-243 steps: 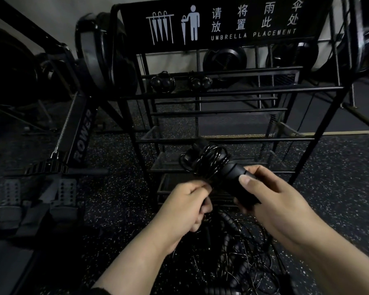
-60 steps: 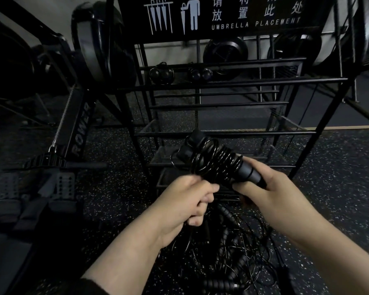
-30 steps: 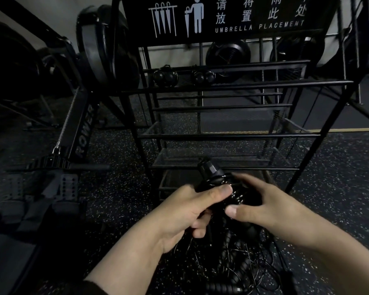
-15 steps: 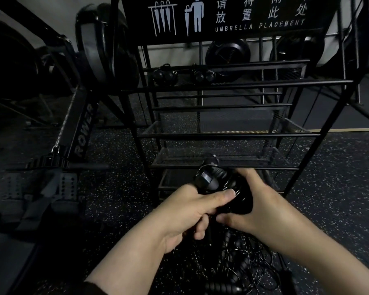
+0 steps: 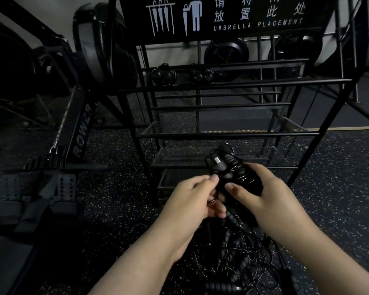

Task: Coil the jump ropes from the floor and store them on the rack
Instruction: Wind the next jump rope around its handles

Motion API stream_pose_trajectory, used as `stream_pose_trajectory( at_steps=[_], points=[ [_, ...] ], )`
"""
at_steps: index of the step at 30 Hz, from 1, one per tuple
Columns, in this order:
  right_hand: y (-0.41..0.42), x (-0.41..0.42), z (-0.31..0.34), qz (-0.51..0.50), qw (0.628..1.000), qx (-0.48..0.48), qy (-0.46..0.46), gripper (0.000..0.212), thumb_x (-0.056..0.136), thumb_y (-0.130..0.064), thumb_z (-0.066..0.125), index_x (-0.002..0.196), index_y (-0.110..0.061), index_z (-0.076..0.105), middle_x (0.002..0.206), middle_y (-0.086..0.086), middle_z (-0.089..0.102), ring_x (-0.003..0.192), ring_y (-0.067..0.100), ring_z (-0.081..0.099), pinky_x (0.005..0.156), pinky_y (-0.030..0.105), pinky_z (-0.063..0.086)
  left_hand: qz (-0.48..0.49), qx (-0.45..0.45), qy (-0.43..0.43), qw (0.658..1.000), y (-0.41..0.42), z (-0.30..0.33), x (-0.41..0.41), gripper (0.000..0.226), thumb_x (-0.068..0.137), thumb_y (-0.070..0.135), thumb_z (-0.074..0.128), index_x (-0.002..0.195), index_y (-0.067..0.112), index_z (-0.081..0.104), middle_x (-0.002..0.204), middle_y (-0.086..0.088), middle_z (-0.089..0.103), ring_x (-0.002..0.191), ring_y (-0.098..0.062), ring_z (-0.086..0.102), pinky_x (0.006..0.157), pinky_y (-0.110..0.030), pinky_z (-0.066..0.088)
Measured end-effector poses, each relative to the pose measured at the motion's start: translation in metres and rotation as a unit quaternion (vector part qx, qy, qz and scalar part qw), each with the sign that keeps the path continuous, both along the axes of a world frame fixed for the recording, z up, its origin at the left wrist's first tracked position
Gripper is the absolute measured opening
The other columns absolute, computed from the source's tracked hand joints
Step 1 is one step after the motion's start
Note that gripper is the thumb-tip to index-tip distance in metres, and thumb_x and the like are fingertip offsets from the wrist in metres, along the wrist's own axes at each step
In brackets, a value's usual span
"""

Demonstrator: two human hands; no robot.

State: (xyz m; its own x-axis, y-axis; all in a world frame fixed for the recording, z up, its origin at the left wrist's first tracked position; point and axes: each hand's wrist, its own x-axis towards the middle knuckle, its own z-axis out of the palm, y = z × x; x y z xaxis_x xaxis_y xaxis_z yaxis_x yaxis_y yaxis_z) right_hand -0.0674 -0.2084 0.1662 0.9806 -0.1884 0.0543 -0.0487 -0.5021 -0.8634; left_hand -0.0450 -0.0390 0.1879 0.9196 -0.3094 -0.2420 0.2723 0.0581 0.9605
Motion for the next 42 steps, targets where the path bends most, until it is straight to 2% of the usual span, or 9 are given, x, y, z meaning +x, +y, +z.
stream_pose_trajectory(
  at_steps=[3,7,14,19,25,28,31,38,42],
  points=[
    [-0.002,0.001,0.001,-0.019,1.000,0.017,-0.001,0.051,0.083,-0.054,0.073,0.128,-0.038,0.056,0.085,-0.018,0.074,0.076,-0.006,0.069,0.064,0.017,0.052,0.020,0.063,-0.089,0.994,-0.007,-0.012,-0.005,0.021,0.100,0.036,0.060,0.098,0.052,0.073,0.089,0.009,0.075,0.085,-0.009,0.071,0.092,-0.037,0.058],
    [-0.007,0.002,0.002,-0.037,0.999,0.033,-0.002,0.061,0.080,-0.057,0.073,0.133,-0.030,0.059,0.086,-0.014,0.076,0.076,-0.002,0.071,0.066,0.022,0.054,0.017,0.104,-0.196,0.975,-0.006,-0.020,-0.011,0.047,0.095,0.039,0.068,0.138,0.044,0.053,0.112,0.016,0.066,0.107,-0.003,0.066,0.097,-0.022,0.052],
    [-0.008,-0.001,0.005,0.013,0.999,0.022,0.022,0.072,0.071,-0.070,0.062,0.134,-0.033,0.058,0.090,-0.019,0.075,0.080,-0.006,0.070,0.065,0.014,0.053,-0.044,0.264,-0.363,0.893,0.001,-0.014,-0.001,0.064,0.100,0.039,0.052,0.155,0.040,0.020,0.107,0.024,0.048,0.107,-0.001,0.052,0.092,-0.006,0.037],
    [-0.006,-0.003,0.008,0.049,0.998,-0.012,0.027,0.071,0.080,-0.065,0.063,0.142,-0.035,0.048,0.099,-0.026,0.068,0.081,-0.020,0.062,0.065,0.005,0.047,-0.046,0.328,-0.421,0.844,0.008,-0.015,0.005,0.069,0.098,0.059,0.044,0.158,0.035,0.021,0.094,0.028,0.044,0.095,0.003,0.051,0.092,-0.014,0.041],
    [-0.011,-0.005,0.015,0.101,0.995,-0.010,0.025,0.068,0.071,-0.071,0.058,0.133,-0.050,0.040,0.101,-0.036,0.064,0.100,-0.022,0.059,0.084,0.006,0.049,0.025,0.432,-0.540,0.721,0.007,-0.014,0.004,0.057,0.102,0.048,0.041,0.146,0.013,0.051,0.106,0.007,0.049,0.101,-0.017,0.052,0.093,-0.044,0.050],
    [-0.010,-0.006,0.017,0.137,0.990,-0.009,0.042,0.071,0.073,-0.069,0.063,0.136,-0.052,0.036,0.107,-0.040,0.059,0.105,-0.026,0.053,0.084,-0.001,0.043,0.020,0.430,-0.539,0.724,0.008,-0.013,0.006,0.053,0.102,0.044,0.040,0.143,0.014,0.056,0.132,0.004,0.050,0.127,-0.018,0.046,0.106,-0.044,0.040],
    [-0.010,-0.008,0.015,0.154,0.987,0.002,0.038,0.076,0.078,-0.064,0.065,0.147,-0.045,0.037,0.120,-0.032,0.063,0.111,-0.017,0.058,0.095,0.012,0.049,-0.018,0.424,-0.524,0.739,0.011,-0.017,0.011,0.053,0.105,0.042,0.035,0.148,0.015,0.050,0.146,0.007,0.049,0.146,-0.010,0.033,0.118,-0.042,0.033],
    [-0.009,-0.015,0.023,0.143,0.987,0.069,0.018,0.030,0.093,-0.045,0.060,0.118,-0.050,0.044,0.108,-0.027,0.065,0.086,0.013,0.071,0.077,0.033,0.060,-0.025,0.385,-0.531,0.754,0.019,-0.015,0.017,0.054,0.108,0.047,0.027,0.148,0.019,0.048,0.137,0.011,0.055,0.140,-0.008,0.037,0.116,-0.026,0.032],
    [-0.009,-0.013,0.015,0.136,0.987,0.075,-0.025,0.025,0.089,-0.053,0.054,0.112,-0.044,0.051,0.111,-0.025,0.064,0.088,-0.002,0.065,0.078,0.024,0.049,-0.022,0.359,-0.539,0.762,0.019,-0.013,0.019,0.053,0.108,0.045,0.031,0.146,0.015,0.053,0.131,0.010,0.056,0.135,-0.012,0.041,0.115,-0.020,0.029]
  ],
)
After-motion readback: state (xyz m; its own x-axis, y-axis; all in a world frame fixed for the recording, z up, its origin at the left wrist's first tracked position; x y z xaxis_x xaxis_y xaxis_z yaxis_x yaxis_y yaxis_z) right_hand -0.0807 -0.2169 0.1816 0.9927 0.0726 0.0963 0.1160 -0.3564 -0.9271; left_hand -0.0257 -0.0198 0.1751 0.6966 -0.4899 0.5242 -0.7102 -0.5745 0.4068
